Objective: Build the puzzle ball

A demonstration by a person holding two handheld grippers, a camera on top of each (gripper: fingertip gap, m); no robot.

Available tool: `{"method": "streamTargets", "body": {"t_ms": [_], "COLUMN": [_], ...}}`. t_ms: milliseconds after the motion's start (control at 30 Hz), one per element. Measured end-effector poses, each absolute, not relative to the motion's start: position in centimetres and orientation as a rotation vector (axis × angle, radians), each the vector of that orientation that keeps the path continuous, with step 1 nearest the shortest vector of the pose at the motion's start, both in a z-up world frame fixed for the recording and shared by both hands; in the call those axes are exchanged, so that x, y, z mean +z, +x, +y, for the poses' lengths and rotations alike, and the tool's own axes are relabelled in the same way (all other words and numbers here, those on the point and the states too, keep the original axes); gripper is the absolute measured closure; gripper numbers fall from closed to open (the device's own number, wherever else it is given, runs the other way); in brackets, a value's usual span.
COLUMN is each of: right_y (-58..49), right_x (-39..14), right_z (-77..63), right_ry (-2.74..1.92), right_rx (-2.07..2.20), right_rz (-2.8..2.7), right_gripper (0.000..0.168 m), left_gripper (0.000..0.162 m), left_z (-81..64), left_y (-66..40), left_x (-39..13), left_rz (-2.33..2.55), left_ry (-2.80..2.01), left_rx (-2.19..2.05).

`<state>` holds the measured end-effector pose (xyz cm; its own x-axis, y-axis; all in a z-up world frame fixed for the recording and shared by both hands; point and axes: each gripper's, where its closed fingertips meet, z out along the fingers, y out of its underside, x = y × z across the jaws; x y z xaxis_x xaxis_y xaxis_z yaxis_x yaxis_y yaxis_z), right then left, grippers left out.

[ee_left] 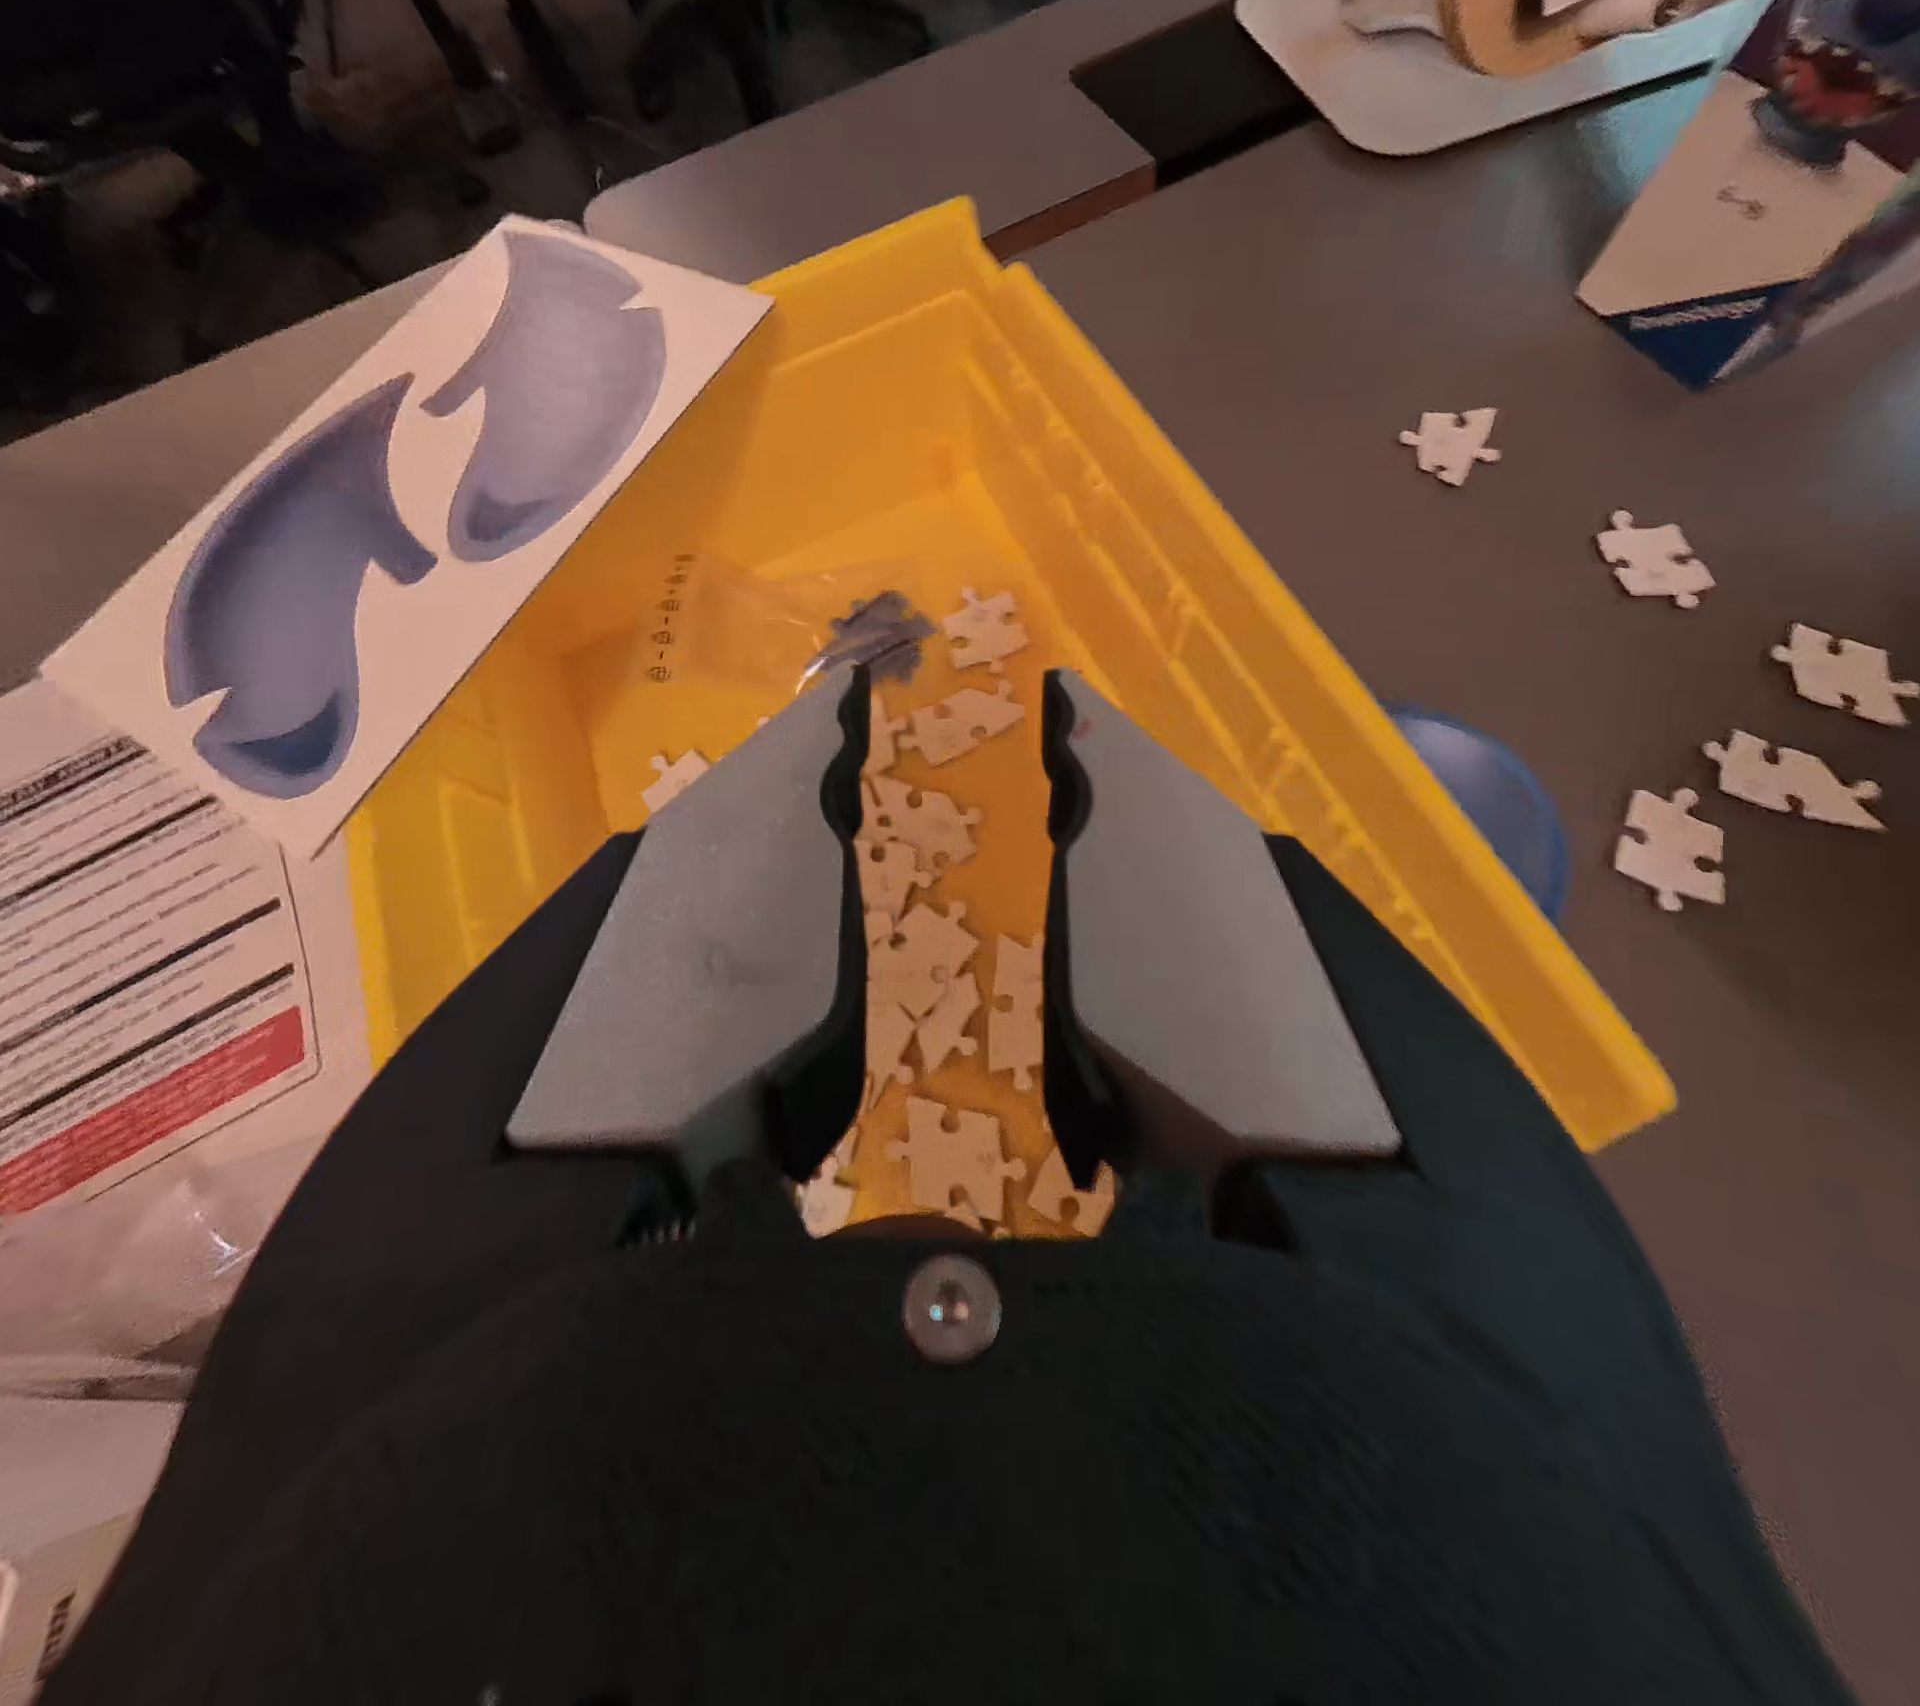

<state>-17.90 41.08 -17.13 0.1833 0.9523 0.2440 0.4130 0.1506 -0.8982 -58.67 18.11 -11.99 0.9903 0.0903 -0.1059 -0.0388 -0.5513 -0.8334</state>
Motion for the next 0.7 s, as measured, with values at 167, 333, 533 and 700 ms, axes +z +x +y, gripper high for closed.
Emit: {"method": "streamTargets", "body": {"t_ms": [167, 333, 533, 700], "right_y": [-17.5, -17.9, -18.1, -18.2], "right_x": [-17.9, -17.7, -18.1, -17.3], "right_z": [43.3, 44.2, 44.0, 44.2], "right_ry": [-1.483, -1.472, -1.455, -1.393], "right_rx": [0.616, 0.600, 0.536, 0.455], "right_rz": [-1.334, -1.301, -1.347, -1.326], "right_gripper": [0.124, 0.124, 0.121, 0.115], "left_gripper": [0.128, 0.131, 0.106, 0.109], "left_z": [17.2, 17.1, 17.4, 16.1], "left_y": [-60.1, -59.6, -59.1, -60.1], "left_x": [-13.6, -13.4, -12.2, -6.5], "left_rz": [-0.076, -0.061, -0.156, -0.252], "left_ry": [-2.126, -2.082, -1.985, -1.633], "left_rx": [0.112, 0.124, -0.008, -0.104]}}
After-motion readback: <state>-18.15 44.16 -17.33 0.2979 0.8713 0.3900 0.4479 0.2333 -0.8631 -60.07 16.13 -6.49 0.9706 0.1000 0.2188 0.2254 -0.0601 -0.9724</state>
